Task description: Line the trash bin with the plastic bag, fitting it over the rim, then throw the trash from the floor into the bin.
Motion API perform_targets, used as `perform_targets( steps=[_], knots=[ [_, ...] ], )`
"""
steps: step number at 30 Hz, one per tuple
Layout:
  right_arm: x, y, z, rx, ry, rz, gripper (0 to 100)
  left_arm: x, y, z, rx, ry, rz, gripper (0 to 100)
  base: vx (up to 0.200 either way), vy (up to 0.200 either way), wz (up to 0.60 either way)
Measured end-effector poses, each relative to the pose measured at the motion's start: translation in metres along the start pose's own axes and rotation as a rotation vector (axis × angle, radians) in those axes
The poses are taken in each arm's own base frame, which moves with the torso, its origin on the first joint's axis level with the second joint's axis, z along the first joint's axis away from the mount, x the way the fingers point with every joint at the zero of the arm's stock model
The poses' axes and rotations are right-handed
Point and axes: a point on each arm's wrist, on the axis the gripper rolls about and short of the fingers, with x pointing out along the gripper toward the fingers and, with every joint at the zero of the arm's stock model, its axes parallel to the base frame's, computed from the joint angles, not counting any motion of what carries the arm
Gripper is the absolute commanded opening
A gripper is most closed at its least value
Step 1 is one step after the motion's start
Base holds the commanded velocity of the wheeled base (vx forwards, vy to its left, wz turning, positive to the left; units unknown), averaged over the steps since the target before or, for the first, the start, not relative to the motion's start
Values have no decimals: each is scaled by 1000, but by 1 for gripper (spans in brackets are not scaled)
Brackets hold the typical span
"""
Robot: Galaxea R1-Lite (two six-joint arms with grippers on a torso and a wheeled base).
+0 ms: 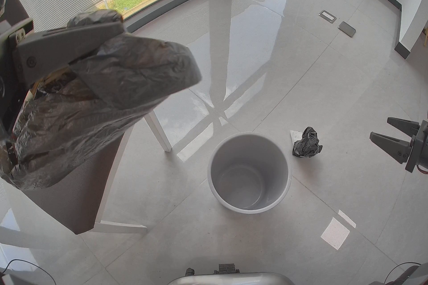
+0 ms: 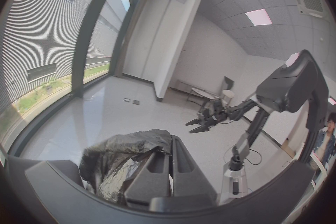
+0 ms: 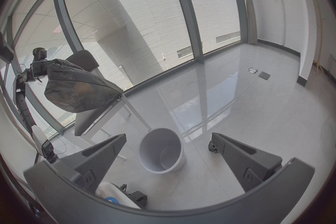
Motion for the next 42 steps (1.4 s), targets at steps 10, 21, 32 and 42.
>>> perform_targets(
  steps=[10, 21, 32, 42],
  knots=[
    [18, -5, 9, 140, 13, 27, 100, 2, -7, 6, 22, -44, -195, 0, 0, 0, 0],
    [40, 3, 27, 314, 14, 108, 100, -9, -15, 6, 37, -90, -376, 0, 0, 0, 0],
    [90, 5, 31, 359, 90, 172, 100, -7, -15, 0, 75, -160, -429, 0, 0, 0, 0],
    [159, 12, 33, 379, 109, 297, 100, -1, -13, -6, 65, -171, -493, 0, 0, 0, 0]
  ],
)
